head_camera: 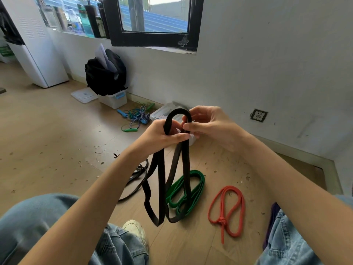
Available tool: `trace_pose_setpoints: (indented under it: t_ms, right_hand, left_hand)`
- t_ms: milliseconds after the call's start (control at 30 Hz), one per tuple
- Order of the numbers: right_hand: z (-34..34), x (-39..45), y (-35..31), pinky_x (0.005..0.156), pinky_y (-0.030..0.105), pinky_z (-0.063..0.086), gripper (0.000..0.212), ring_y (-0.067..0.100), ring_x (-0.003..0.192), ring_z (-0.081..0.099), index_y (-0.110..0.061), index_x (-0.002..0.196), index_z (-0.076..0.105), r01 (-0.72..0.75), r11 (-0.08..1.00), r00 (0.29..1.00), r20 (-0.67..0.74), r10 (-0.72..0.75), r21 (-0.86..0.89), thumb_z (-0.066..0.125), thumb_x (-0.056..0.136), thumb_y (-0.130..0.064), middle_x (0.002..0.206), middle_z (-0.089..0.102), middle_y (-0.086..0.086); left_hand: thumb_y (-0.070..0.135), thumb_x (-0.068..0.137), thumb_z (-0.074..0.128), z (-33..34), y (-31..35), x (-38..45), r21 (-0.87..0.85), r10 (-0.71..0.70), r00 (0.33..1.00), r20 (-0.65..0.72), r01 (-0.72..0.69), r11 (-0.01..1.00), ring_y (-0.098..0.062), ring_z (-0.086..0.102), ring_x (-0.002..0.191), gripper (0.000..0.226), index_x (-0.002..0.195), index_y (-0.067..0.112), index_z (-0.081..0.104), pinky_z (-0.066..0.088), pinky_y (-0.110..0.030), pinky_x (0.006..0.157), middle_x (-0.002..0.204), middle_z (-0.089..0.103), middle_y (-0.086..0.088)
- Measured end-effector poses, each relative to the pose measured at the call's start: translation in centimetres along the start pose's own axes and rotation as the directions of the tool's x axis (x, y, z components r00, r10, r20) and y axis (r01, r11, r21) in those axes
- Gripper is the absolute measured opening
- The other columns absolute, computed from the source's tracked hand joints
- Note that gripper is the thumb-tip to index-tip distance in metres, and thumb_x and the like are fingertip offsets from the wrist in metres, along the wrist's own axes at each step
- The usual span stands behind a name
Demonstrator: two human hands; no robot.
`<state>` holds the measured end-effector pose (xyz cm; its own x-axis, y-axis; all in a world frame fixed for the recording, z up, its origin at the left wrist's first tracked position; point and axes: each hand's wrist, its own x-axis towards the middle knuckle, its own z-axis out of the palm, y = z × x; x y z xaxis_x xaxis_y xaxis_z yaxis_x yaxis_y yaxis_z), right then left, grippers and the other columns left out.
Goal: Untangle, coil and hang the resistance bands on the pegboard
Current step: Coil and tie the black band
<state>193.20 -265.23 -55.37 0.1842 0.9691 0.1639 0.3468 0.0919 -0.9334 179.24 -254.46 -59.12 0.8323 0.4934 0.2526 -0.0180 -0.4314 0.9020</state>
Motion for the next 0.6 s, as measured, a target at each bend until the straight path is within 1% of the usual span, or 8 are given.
trace_pose_setpoints:
  t_ms: [67, 167, 267, 367, 400, 467, 500, 600]
  right_hand:
    - [-0.2, 0.1, -0.7, 0.068, 0.029, 0.055, 0.026, 0.035, 0.079, 0.061, 0.004, 0.108, 0.060, 0.040, 0.998, 0.999, -0.004, -0.040, -0.039, 0.064, 0.083, -0.002, 0.093, 0.064, 0.022]
    - [-0.2, 0.5, -1.6, 0.065, 0.027, 0.055, 0.026, 0.031, 0.076, 0.059, 0.008, 0.110, 0.058, 0.075, 0.995, 0.997, 0.037, -0.073, -0.060, 0.060, 0.086, -0.001, 0.093, 0.062, 0.029]
    - [0.0, 0.8, -1.8, 0.062, 0.026, 0.055, 0.027, 0.024, 0.069, 0.060, 0.011, 0.113, 0.055, 0.081, 0.995, 0.996, 0.046, -0.079, -0.057, 0.057, 0.088, 0.000, 0.088, 0.061, 0.020]
    - [0.2, 0.9, -1.9, 0.060, 0.022, 0.054, 0.032, 0.018, 0.067, 0.061, 0.007, 0.117, 0.051, 0.068, 0.996, 0.996, 0.053, -0.065, -0.061, 0.059, 0.087, -0.001, 0.085, 0.059, 0.012]
    - [0.0, 1.1, -2.0, 0.060, 0.021, 0.054, 0.036, 0.016, 0.068, 0.062, 0.001, 0.119, 0.049, 0.066, 0.992, 0.996, 0.072, -0.058, -0.106, 0.061, 0.086, -0.004, 0.087, 0.059, 0.010]
    - [-0.1, 1.4, -2.4, 0.055, 0.013, 0.049, 0.038, -0.002, 0.064, 0.061, -0.012, 0.119, 0.050, 0.102, 0.957, 0.991, 0.111, -0.074, -0.272, 0.066, 0.084, -0.011, 0.088, 0.057, 0.000]
    - [0.0, 1.5, -2.5, 0.054, 0.008, 0.045, 0.033, -0.008, 0.059, 0.058, -0.010, 0.115, 0.056, 0.132, 0.935, 0.988, 0.116, -0.098, -0.329, 0.067, 0.084, -0.012, 0.087, 0.057, -0.005]
    - [0.4, 1.5, -2.0, 0.056, 0.011, 0.047, 0.019, -0.001, 0.059, 0.060, -0.001, 0.101, 0.064, 0.170, 0.951, 0.985, 0.013, -0.172, -0.257, 0.066, 0.084, -0.007, 0.082, 0.061, -0.001]
  left_hand:
    - [0.013, 0.078, 0.071, 0.2, -0.6, -0.1, 0.021, -0.030, 1.000, 0.004, 0.030, 0.999, 0.002, 0.041, 0.045, 0.009, 0.085, 0.016, 0.066, 0.034, -0.010, 0.047, 0.047, 0.048, 0.014]
    - [0.010, 0.077, 0.072, 0.5, -0.8, -0.2, -0.012, -0.034, 0.999, 0.021, 0.034, 0.999, 0.003, 0.046, 0.049, 0.014, 0.090, 0.013, 0.068, 0.037, -0.008, 0.051, 0.049, 0.053, 0.015]
    - [0.011, 0.073, 0.075, 0.8, -0.8, 0.1, -0.031, -0.005, 1.000, 0.008, 0.005, 0.999, 0.002, 0.060, 0.065, 0.012, 0.082, 0.019, 0.070, 0.046, -0.008, 0.064, 0.065, 0.066, 0.012]
    - [0.010, 0.074, 0.075, 1.1, -0.7, 0.4, -0.008, 0.025, 1.000, -0.006, -0.025, 1.000, 0.007, 0.058, 0.059, 0.024, 0.063, 0.030, 0.067, 0.042, -0.005, 0.060, 0.057, 0.064, 0.018]
    - [0.012, 0.075, 0.075, 1.2, -1.0, 0.6, 0.032, 0.024, 1.000, 0.004, -0.024, 0.999, 0.005, 0.057, 0.057, 0.020, 0.063, 0.026, 0.067, 0.043, -0.007, 0.060, 0.057, 0.063, 0.015]
    - [0.019, 0.074, 0.075, 1.6, -1.3, 0.6, 0.133, 0.019, 0.999, 0.038, -0.024, 0.991, -0.006, 0.055, 0.059, 0.011, 0.069, 0.012, 0.068, 0.046, -0.020, 0.062, 0.062, 0.062, 0.003]
    - [0.020, 0.074, 0.075, 1.8, -1.5, 0.7, 0.146, 0.018, 0.999, 0.037, -0.023, 0.989, -0.008, 0.054, 0.059, 0.012, 0.070, 0.012, 0.068, 0.046, -0.024, 0.063, 0.064, 0.061, -0.002]
    - [0.011, 0.078, 0.071, 2.0, -2.4, 0.8, 0.017, 0.001, 0.999, -0.041, 0.000, 1.000, 0.002, 0.054, 0.055, 0.016, 0.070, 0.023, 0.065, 0.043, -0.011, 0.056, 0.059, 0.061, 0.011]
